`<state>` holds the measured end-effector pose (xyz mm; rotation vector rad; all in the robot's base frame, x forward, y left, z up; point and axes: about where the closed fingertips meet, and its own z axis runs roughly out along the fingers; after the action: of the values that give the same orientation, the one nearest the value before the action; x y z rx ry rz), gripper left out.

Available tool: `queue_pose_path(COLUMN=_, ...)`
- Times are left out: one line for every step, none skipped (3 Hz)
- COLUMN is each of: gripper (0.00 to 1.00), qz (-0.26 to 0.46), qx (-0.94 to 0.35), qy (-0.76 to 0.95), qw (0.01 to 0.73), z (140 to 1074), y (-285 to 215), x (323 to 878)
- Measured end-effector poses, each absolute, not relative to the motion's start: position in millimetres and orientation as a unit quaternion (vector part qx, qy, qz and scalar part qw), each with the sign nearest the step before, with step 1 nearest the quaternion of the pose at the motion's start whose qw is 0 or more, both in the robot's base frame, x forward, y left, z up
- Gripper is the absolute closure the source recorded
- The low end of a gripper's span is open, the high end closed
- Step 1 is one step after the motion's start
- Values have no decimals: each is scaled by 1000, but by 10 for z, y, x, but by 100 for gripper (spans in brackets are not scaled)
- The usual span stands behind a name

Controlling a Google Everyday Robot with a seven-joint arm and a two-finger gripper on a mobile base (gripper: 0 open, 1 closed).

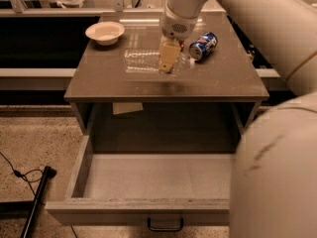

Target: Pick water bottle from top drawer and place on counter

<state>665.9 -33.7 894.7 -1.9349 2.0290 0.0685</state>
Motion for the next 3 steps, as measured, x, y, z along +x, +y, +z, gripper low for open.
queue_pose_path(gripper=100, qz=28, qx=-679, qy=717, qw=154, z=8822, y=-199, x=6790)
queue_pose_path(gripper=97, qz=36, qx=-681, qy=718, qw=142, z=8667, y=-117, x=6861)
queue_pose_path(gripper=87, qz=43, qx=-683, qy=716, qw=136, z=8585, y=-84, x=6881)
